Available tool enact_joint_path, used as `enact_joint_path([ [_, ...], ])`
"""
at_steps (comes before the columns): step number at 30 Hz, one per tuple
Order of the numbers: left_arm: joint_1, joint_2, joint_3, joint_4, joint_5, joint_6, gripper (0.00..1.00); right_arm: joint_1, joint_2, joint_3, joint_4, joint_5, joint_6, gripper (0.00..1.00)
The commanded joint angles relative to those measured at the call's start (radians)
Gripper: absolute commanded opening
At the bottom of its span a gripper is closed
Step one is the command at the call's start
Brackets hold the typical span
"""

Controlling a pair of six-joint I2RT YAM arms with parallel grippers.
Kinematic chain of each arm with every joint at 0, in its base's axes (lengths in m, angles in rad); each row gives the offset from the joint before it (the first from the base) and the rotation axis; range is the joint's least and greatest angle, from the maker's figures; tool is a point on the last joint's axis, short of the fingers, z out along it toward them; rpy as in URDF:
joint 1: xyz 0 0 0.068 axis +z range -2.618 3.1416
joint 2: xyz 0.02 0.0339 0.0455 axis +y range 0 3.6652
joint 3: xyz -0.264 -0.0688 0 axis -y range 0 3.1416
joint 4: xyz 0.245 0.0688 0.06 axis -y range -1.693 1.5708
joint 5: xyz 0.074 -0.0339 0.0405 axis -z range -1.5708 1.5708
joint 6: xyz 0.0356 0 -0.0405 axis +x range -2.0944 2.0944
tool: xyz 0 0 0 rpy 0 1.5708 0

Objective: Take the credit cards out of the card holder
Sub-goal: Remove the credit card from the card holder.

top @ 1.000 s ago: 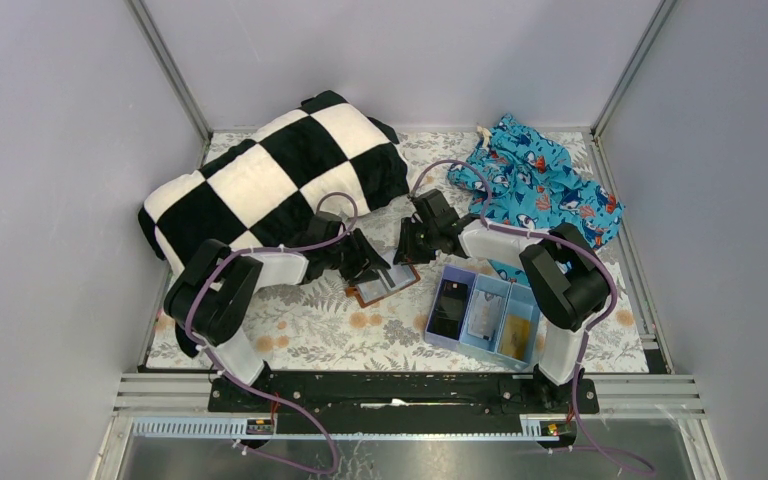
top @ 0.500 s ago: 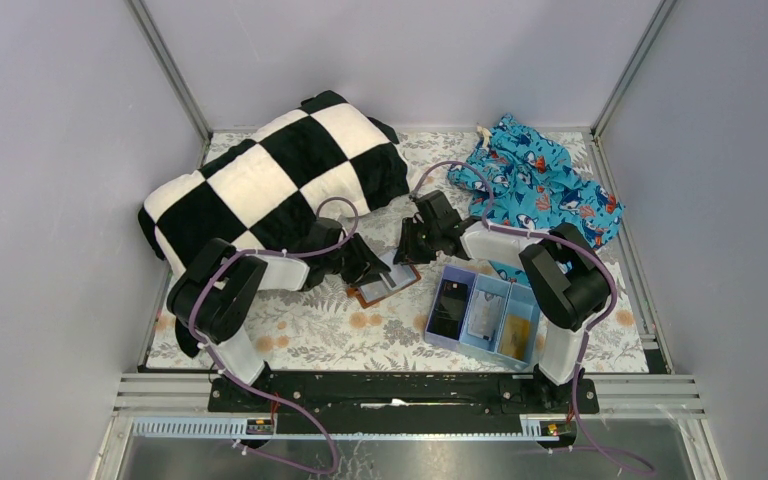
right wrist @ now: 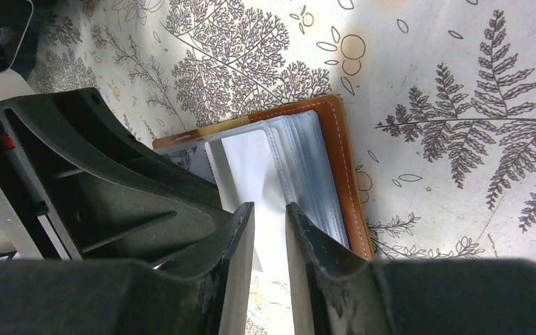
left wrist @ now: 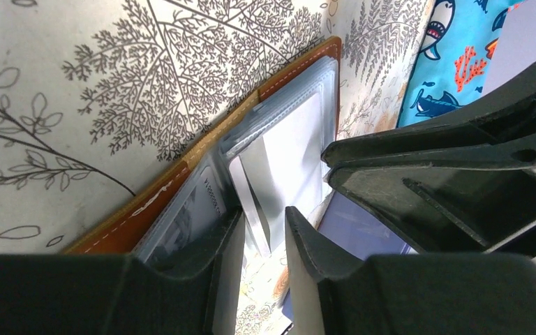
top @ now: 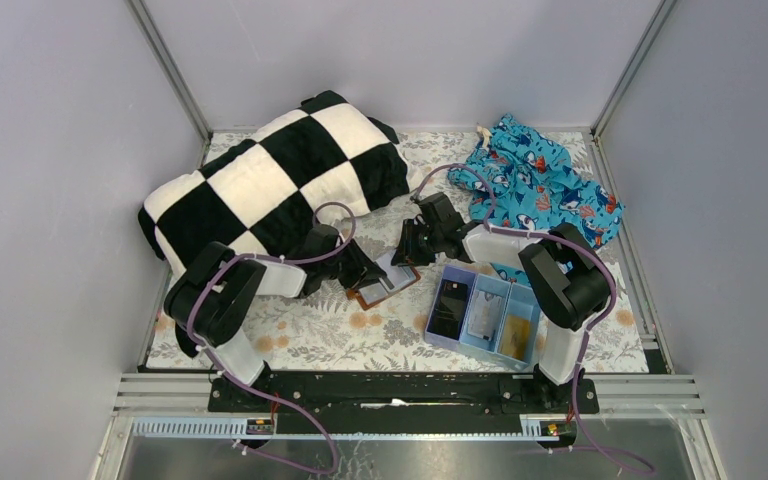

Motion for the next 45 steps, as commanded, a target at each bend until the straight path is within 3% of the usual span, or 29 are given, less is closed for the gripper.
enact_joint_path([
  [1, -0.006, -0.037, -0.041, 0.066, -0.005, -0.005, 0.32, 0.005, 0.001, -0.019, -0.009, -0.025, 0.014, 0.30],
  [5, -0.006, -0.048, -0.076, 0.119, -0.004, -0.018, 0.30, 0.005, 0.008, -0.015, -0.016, -0.025, 0.014, 0.30],
  [16, -0.006, -0.038, -0.092, 0.177, 0.012, -0.036, 0.00, 0.004, 0.009, -0.007, -0.027, -0.019, 0.016, 0.30],
  [20, -0.003, -0.042, -0.076, 0.146, 0.022, -0.013, 0.00, 0.004, 0.003, -0.008, -0.037, -0.009, 0.014, 0.30],
  [28, 0.038, -0.028, 0.029, -0.064, 0.128, 0.139, 0.00, 0.005, -0.002, -0.030, -0.033, 0.005, 0.016, 0.29],
  [45, 0.106, -0.035, 0.062, -0.252, 0.237, 0.308, 0.00, 0.005, -0.012, -0.040, -0.046, 0.036, 0.001, 0.28],
])
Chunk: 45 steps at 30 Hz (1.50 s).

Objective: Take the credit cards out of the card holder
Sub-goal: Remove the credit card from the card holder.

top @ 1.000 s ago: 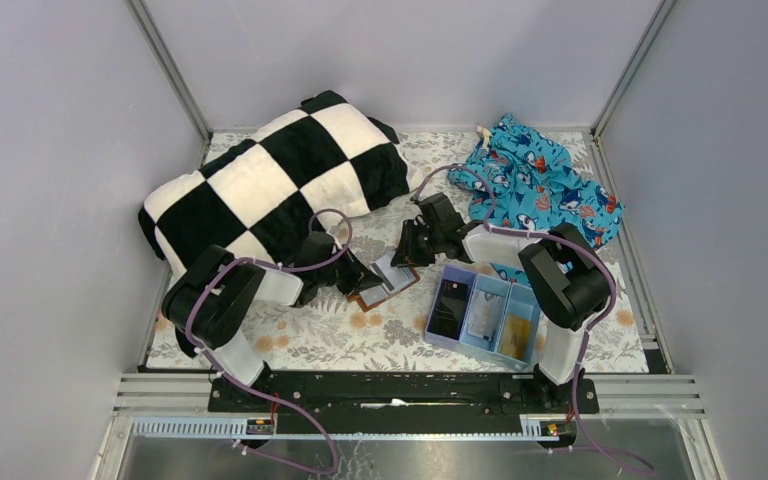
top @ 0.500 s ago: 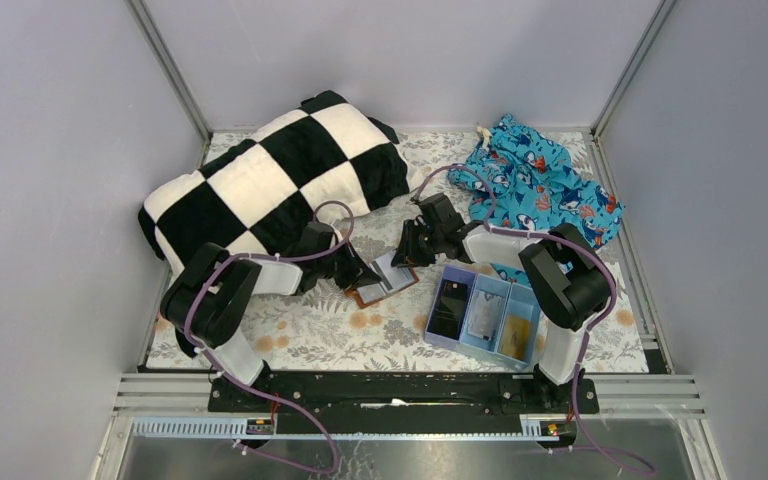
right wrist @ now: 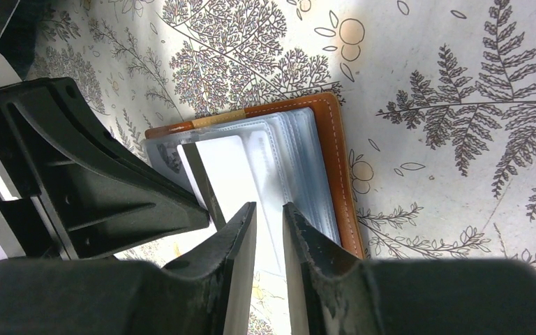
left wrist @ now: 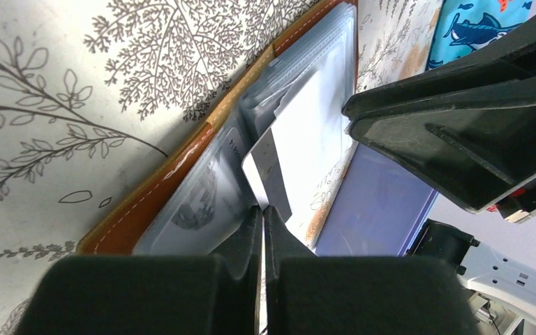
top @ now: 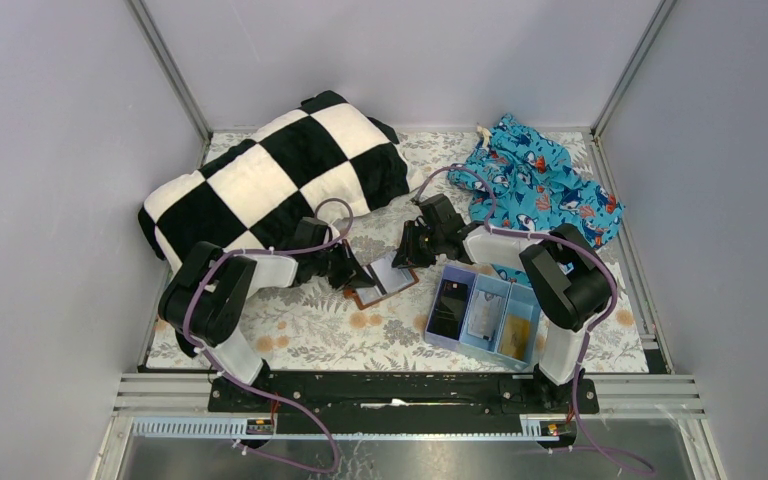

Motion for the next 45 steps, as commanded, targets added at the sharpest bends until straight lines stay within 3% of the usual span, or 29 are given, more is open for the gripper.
enact_joint_path([
  [1, 0.011, -0.022, 0.010, -0.054, 0.029, 0.061, 0.00, 0.005, -0.004, -0.027, -0.043, 0.042, -0.015, 0.28],
  [16, 0.038, -0.125, -0.033, -0.101, 0.059, 0.071, 0.00, 0.004, -0.080, 0.000, -0.083, 0.016, -0.037, 0.31],
  [27, 0.042, -0.164, 0.052, -0.256, 0.021, 0.128, 0.00, 0.012, -0.143, 0.017, -0.028, -0.060, -0.040, 0.52],
  [38, 0.047, -0.188, 0.091, -0.310, 0.008, 0.132, 0.00, 0.052, -0.057, 0.076, -0.052, -0.193, -0.083, 0.51],
  [45, 0.047, -0.168, 0.126, -0.293, 0.022, 0.111, 0.00, 0.063, -0.005, 0.083, -0.087, -0.184, -0.069, 0.51],
])
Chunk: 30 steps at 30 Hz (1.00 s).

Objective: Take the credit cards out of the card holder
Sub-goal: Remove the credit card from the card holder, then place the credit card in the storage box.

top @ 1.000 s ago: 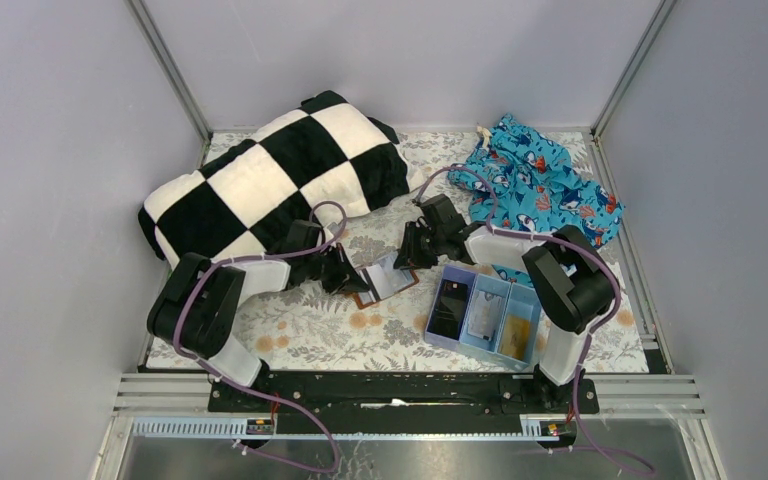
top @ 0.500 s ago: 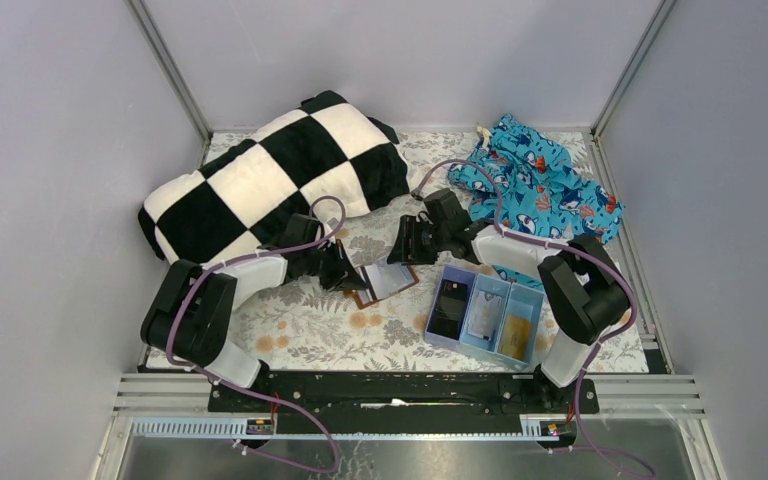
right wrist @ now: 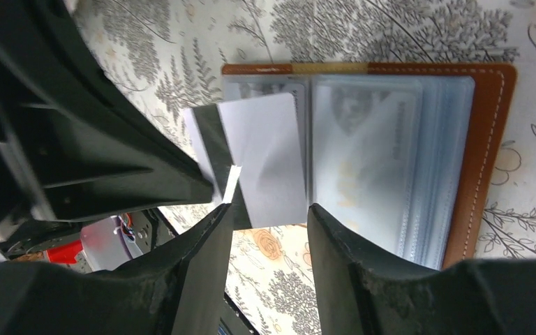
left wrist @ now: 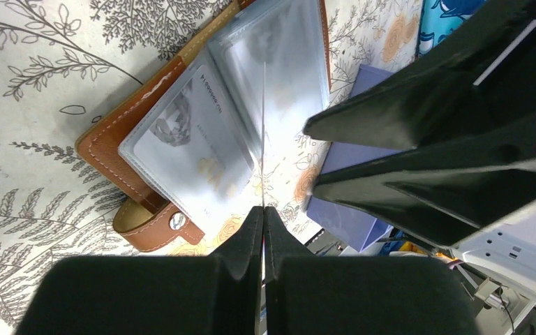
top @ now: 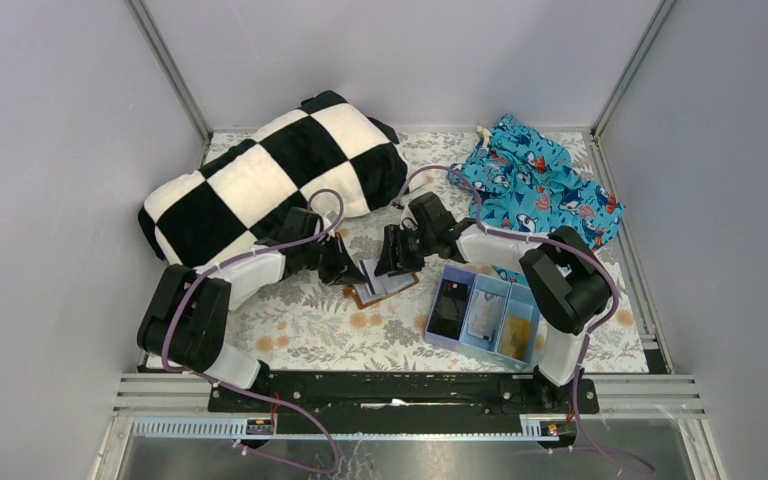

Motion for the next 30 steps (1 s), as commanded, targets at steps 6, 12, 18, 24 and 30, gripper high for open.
enact_joint_path([
  [6, 0.007, 0.005, 0.059, 0.032, 0.016, -0.005, 0.00, 0.009, -0.003, 0.003, -0.006, -0.015, 0.000, 0.52],
  [12, 0.007, 0.007, 0.101, -0.048, 0.073, 0.099, 0.00, 0.000, -0.013, -0.034, 0.121, -0.110, 0.050, 0.63],
  [18, 0.007, -0.010, 0.123, -0.085, 0.099, 0.146, 0.00, -0.069, -0.026, -0.111, 0.250, -0.207, 0.112, 0.73],
  [24, 0.008, -0.014, 0.138, -0.091, 0.148, 0.166, 0.00, -0.116, -0.033, -0.158, 0.381, -0.340, 0.168, 0.74],
  [30, 0.018, -0.037, 0.124, -0.013, 0.268, 0.129, 0.00, -0.121, -0.019, -0.209, 0.649, -0.468, 0.333, 0.74],
])
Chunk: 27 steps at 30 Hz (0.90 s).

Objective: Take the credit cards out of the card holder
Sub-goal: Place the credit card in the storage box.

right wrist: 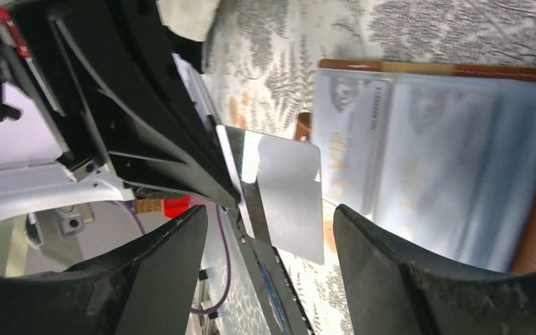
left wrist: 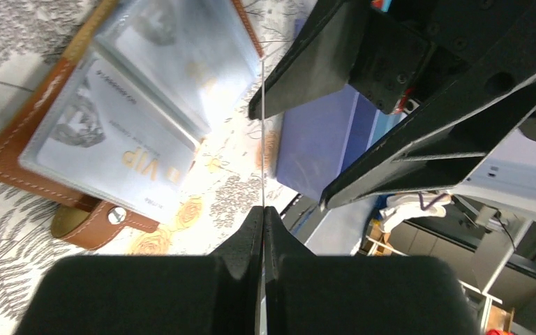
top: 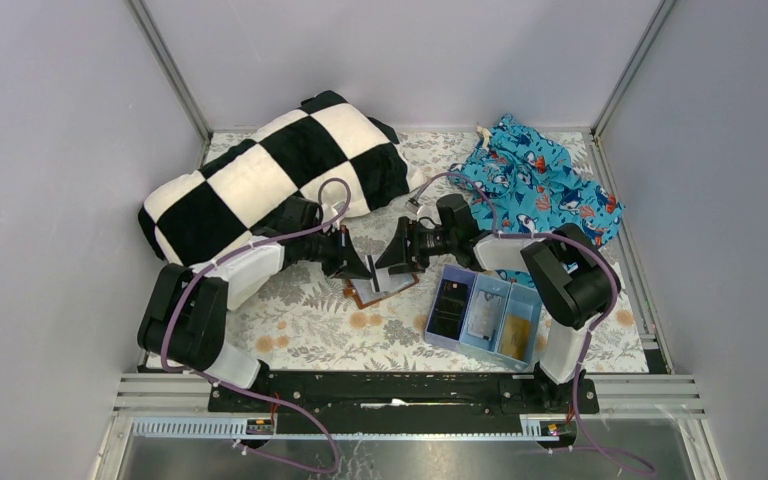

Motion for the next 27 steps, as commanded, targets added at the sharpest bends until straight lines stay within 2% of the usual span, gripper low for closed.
enact_joint_path([
  [1, 0.013, -0.052, 0.030, 0.081, 0.122, -0.005, 0.00, -0.002, -0.035, -0.034, 0.261, -0.126, 0.135, 0.74],
  [5, 0.019, -0.071, 0.040, 0.067, 0.138, 0.001, 0.00, -0.006, -0.030, -0.053, 0.325, -0.131, 0.178, 0.74],
  [8, 0.021, -0.074, 0.039, 0.065, 0.137, 0.000, 0.00, -0.009, -0.021, -0.075, 0.422, -0.151, 0.241, 0.68],
  [11, 0.024, -0.077, 0.035, 0.069, 0.132, -0.004, 0.00, -0.016, -0.011, -0.110, 0.545, -0.157, 0.341, 0.36],
  [15, 0.026, -0.082, 0.030, 0.079, 0.133, -0.012, 0.00, -0.027, 0.010, -0.155, 0.724, -0.148, 0.464, 0.06],
  [16, 0.027, -0.082, 0.031, 0.079, 0.134, -0.012, 0.00, -0.028, 0.011, -0.160, 0.739, -0.143, 0.474, 0.00],
  [19, 0.027, -0.086, 0.042, 0.066, 0.125, -0.007, 0.00, -0.030, -0.009, -0.174, 0.720, -0.113, 0.473, 0.00],
  [20, 0.029, -0.087, 0.053, 0.042, 0.119, 0.001, 0.10, -0.032, -0.027, -0.175, 0.672, -0.095, 0.453, 0.00],
  [21, 0.033, -0.091, 0.068, 0.011, 0.107, 0.015, 0.24, -0.036, -0.055, -0.172, 0.596, -0.070, 0.418, 0.00],
  [23, 0.053, -0.107, 0.104, -0.071, 0.080, 0.050, 0.45, -0.041, -0.143, -0.139, 0.289, 0.031, 0.264, 0.00],
  [25, 0.090, -0.135, 0.143, -0.153, 0.052, 0.085, 0.54, -0.039, -0.252, -0.064, -0.127, 0.237, 0.065, 0.00],
  [27, 0.139, -0.171, 0.169, -0.202, 0.030, 0.096, 0.56, -0.039, -0.348, 0.005, -0.442, 0.458, -0.041, 0.00],
])
